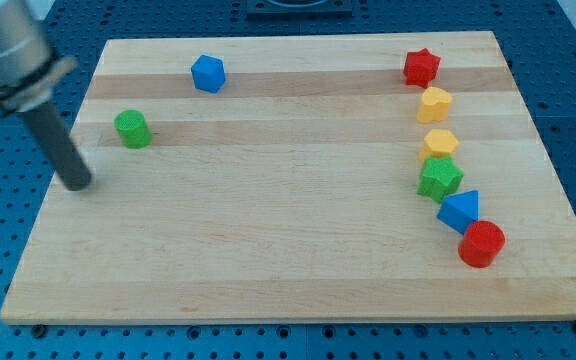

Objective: Place the green circle vertically below the blue cube

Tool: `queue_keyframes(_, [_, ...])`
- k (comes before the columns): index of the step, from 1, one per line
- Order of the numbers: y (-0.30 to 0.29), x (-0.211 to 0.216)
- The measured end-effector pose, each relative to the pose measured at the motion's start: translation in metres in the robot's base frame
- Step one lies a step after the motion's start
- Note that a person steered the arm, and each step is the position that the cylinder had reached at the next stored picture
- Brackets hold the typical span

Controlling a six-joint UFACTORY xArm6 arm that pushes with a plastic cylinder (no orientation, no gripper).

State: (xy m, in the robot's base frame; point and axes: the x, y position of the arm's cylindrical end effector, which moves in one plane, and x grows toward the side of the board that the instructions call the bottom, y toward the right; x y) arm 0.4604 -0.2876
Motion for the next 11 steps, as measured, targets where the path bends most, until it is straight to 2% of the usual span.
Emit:
queue_keyframes(1, [-0.016,-0.025])
queue_keyframes(2, [-0.012,-0.074])
queue_keyframes(3, [-0.011,-0.077])
queue_keyframes(4, [0.019,-0.08])
queue_keyframes(5, [0.075,-0.087])
queue_keyframes(6, [0.108,-0.089])
queue_keyframes(11, [0.089,-0.047])
